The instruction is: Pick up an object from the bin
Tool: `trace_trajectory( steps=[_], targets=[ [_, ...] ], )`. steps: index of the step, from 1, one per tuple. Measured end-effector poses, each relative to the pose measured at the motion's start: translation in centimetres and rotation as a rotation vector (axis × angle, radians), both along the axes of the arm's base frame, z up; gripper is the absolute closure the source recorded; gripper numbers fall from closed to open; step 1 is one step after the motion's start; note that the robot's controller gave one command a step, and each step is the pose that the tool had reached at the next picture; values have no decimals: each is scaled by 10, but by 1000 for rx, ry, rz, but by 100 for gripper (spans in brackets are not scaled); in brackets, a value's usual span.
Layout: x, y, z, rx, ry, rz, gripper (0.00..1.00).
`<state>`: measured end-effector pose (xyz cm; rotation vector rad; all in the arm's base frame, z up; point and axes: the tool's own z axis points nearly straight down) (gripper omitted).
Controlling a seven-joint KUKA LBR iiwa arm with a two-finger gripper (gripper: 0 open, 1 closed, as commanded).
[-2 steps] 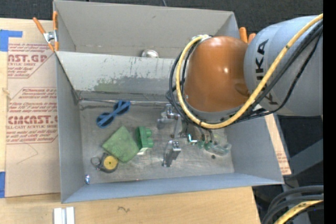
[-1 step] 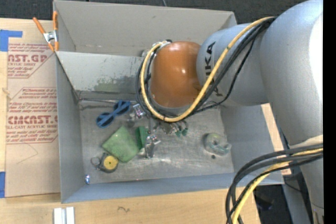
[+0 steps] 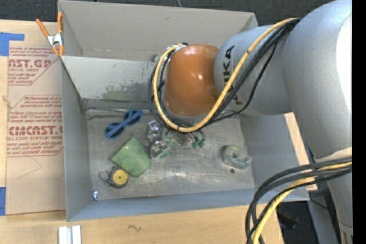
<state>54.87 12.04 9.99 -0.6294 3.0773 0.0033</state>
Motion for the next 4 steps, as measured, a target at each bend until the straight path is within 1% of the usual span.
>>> trace_trajectory(
  steps=[1,2,3,4],
  targets=[
    [0,0,0,0,0,0,0],
    [13,-38,-27,5,-4,-64,0],
    [14,-38,-25,3,-5,-60,100],
    [15,-40,124,0,-11,45,100]
  ],
)
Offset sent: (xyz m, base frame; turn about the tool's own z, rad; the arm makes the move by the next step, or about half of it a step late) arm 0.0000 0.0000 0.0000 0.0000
